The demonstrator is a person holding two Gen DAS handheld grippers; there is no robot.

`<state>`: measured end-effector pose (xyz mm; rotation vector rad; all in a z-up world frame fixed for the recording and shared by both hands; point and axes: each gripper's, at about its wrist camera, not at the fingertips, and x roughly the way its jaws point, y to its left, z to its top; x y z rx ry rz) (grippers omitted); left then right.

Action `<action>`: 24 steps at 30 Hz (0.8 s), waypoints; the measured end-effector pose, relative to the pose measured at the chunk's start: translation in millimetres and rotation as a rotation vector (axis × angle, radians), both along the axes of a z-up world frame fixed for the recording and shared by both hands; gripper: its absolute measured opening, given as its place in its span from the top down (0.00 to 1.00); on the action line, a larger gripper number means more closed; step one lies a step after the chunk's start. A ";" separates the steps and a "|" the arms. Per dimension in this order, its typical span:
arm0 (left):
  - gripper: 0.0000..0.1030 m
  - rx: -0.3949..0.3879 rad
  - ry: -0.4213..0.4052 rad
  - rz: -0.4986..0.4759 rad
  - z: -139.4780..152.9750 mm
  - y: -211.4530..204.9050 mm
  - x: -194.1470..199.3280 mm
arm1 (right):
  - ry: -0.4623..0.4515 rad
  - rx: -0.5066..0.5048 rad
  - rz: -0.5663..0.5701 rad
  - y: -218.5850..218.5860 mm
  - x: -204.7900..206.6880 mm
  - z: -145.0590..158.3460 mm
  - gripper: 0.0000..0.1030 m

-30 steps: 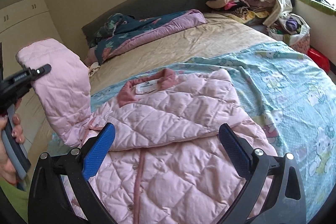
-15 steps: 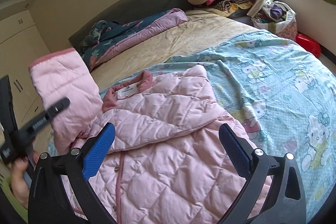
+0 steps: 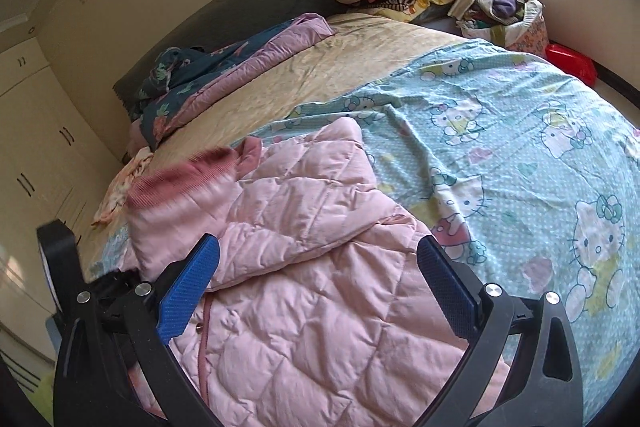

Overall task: Fold large clothes
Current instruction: 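Lift the sleeve with the left gripper and fold it across the jacket front, then lower the sleeve onto the jacket and open the left gripper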

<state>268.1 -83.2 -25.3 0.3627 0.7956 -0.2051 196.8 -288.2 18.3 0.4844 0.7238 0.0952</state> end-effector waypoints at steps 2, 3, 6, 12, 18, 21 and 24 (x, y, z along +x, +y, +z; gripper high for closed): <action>0.78 0.031 0.018 -0.022 -7.8 -6.0 -3.0 | 0.003 0.001 -0.003 -2.0 -0.2 -0.6 0.04; 0.71 0.036 0.026 -0.026 -9.4 -6.4 -4.1 | 0.005 0.001 -0.004 -2.5 0.1 -0.9 0.04; 0.42 0.019 0.074 -0.040 -13.9 -4.1 -8.3 | 0.009 0.001 -0.005 -3.5 0.6 -2.7 0.04; 0.24 -0.014 0.130 -0.075 -14.5 6.7 -28.8 | 0.020 0.000 0.017 3.3 3.5 -4.5 0.04; 0.12 -0.138 0.144 0.001 7.5 52.1 -31.2 | 0.041 0.021 0.082 27.0 10.3 -8.5 0.04; 0.10 -0.174 0.112 0.072 19.9 81.8 -26.2 | 0.074 0.035 0.130 45.7 16.8 -14.3 0.04; 0.09 -0.188 0.069 0.150 31.9 111.5 -21.4 | 0.124 0.055 0.150 61.3 26.4 -23.3 0.04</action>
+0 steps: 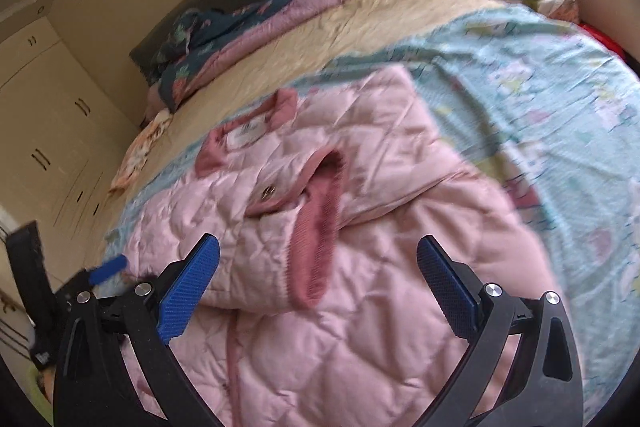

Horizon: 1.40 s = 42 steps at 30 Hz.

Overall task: Fold large clothes
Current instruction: 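Lower the sleeve onto the jacket and open the left gripper, then grasp the corduroy placket edge with the right gripper and lift it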

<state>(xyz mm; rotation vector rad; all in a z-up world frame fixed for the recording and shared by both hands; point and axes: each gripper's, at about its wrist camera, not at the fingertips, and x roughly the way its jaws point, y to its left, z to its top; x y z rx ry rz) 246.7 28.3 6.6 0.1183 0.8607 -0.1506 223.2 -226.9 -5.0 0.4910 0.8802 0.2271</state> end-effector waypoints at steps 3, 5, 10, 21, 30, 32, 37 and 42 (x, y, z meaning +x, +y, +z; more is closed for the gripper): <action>0.09 -0.001 -0.046 0.072 12.0 28.7 0.4 | 0.042 0.040 0.017 14.8 12.5 -10.5 0.04; 0.09 -0.024 -0.058 0.119 17.5 50.7 0.9 | 0.061 0.057 0.018 21.2 18.1 -15.9 0.04; 0.09 -0.020 -0.088 0.219 23.5 93.6 -0.2 | 0.121 0.037 -0.010 31.9 23.9 -32.4 0.11; 0.09 -0.103 -0.081 0.324 16.5 149.8 -2.9 | -0.047 -0.066 0.086 54.2 11.6 -11.3 0.83; 0.09 -0.121 -0.089 0.326 21.2 150.3 8.3 | -0.407 -0.251 0.230 72.1 33.7 111.6 0.87; 0.09 -0.127 -0.091 0.319 23.5 149.0 12.4 | -0.445 -0.293 0.237 71.2 42.2 120.2 0.87; 0.09 -0.122 -0.094 0.300 27.0 139.3 27.2 | -0.407 -0.331 0.218 58.6 62.6 99.8 0.87; 0.09 -0.124 -0.098 0.265 25.3 126.5 35.0 | -0.308 -0.328 0.180 44.0 70.5 53.1 0.87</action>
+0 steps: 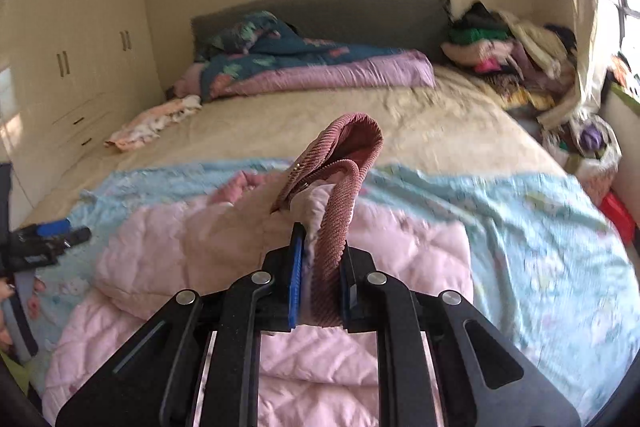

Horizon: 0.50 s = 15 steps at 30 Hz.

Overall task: Fold large clothes
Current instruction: 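Grasp the corduroy placket edge with the right gripper and lift it, then lay the placket edge over the folded sleeves and open the right gripper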

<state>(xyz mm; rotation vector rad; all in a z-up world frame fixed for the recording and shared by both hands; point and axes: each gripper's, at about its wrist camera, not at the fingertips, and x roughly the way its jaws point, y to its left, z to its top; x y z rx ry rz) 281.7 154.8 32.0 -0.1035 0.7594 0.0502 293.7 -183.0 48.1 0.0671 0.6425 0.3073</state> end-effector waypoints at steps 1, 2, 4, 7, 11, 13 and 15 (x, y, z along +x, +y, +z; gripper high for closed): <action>0.09 0.004 0.006 -0.006 -1.7 -2.9 2.3 | 0.015 0.001 -0.007 1.2 1.5 -6.5 0.87; 0.09 0.006 0.009 -0.012 -3.2 -5.3 4.7 | 0.033 0.004 -0.017 -1.7 1.5 -14.4 0.87; 0.09 0.008 0.016 -0.024 -6.4 -9.7 8.4 | 0.061 0.010 -0.031 -4.9 -0.1 -28.3 0.87; 0.09 0.013 0.029 -0.038 -11.6 -16.8 12.9 | 0.096 0.011 -0.045 -4.3 -1.8 -42.4 0.87; 0.09 0.019 0.045 -0.062 -18.8 -26.5 18.1 | 0.130 0.015 -0.058 -4.5 -4.2 -56.5 0.87; 0.09 0.022 0.054 -0.072 -22.5 -31.6 20.3 | 0.150 0.020 -0.063 -4.9 -3.2 -61.2 0.86; 0.09 0.021 0.065 -0.083 -26.7 -36.5 22.5 | 0.168 0.031 -0.071 -6.9 -2.7 -64.3 0.84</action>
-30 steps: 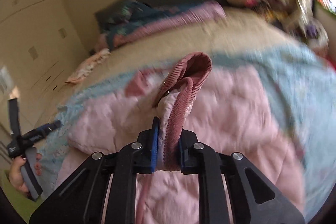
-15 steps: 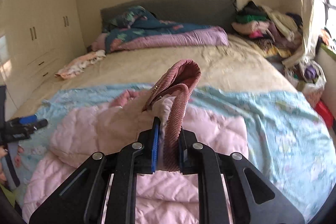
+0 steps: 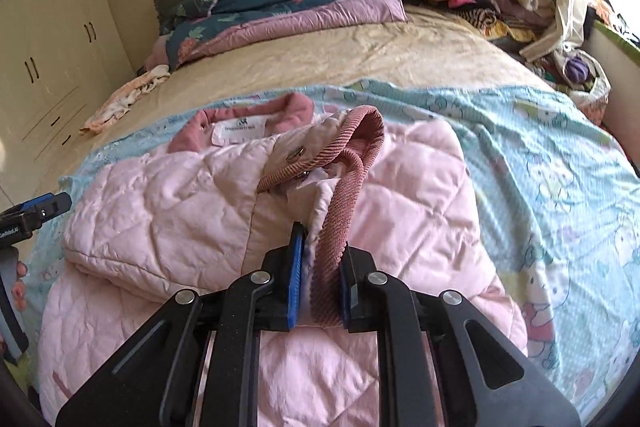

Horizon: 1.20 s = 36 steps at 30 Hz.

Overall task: Fold large clothes
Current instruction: 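Lay the placket edge over the folded sleeves and open the right gripper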

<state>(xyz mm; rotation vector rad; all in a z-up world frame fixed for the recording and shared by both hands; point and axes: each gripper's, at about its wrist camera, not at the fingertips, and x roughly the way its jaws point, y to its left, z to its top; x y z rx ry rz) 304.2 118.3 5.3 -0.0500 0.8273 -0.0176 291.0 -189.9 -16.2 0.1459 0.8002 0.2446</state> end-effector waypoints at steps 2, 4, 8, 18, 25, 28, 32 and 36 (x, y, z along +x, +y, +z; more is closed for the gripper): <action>0.09 -0.006 0.013 -0.011 -4.2 -4.3 3.0 | 0.013 -0.005 0.001 0.9 0.7 -0.1 0.79; 0.09 -0.010 0.022 -0.017 -7.7 -7.5 4.7 | 0.019 -0.011 -0.007 0.2 0.4 1.7 0.67; 0.09 -0.017 0.039 -0.032 -14.4 -14.6 8.6 | -0.018 -0.036 -0.035 -4.2 -6.6 11.3 0.45; 0.08 -0.044 0.161 -0.029 -59.4 -9.8 23.9 | -0.056 -0.058 0.077 28.8 -4.5 32.5 0.38; 0.08 -0.071 0.167 -0.033 -69.9 -3.7 23.8 | -0.042 -0.107 0.191 74.2 9.5 35.7 0.36; 0.08 -0.076 0.162 -0.034 -71.5 -3.1 22.9 | 0.001 -0.131 0.212 88.4 20.3 26.5 0.32; 0.08 -0.074 0.159 -0.037 -72.1 -2.6 23.6 | 0.090 -0.140 0.180 93.7 33.4 5.8 0.23; 0.08 -0.071 0.156 -0.040 -71.4 -3.5 24.1 | 0.169 -0.145 0.152 91.7 44.3 -20.4 0.21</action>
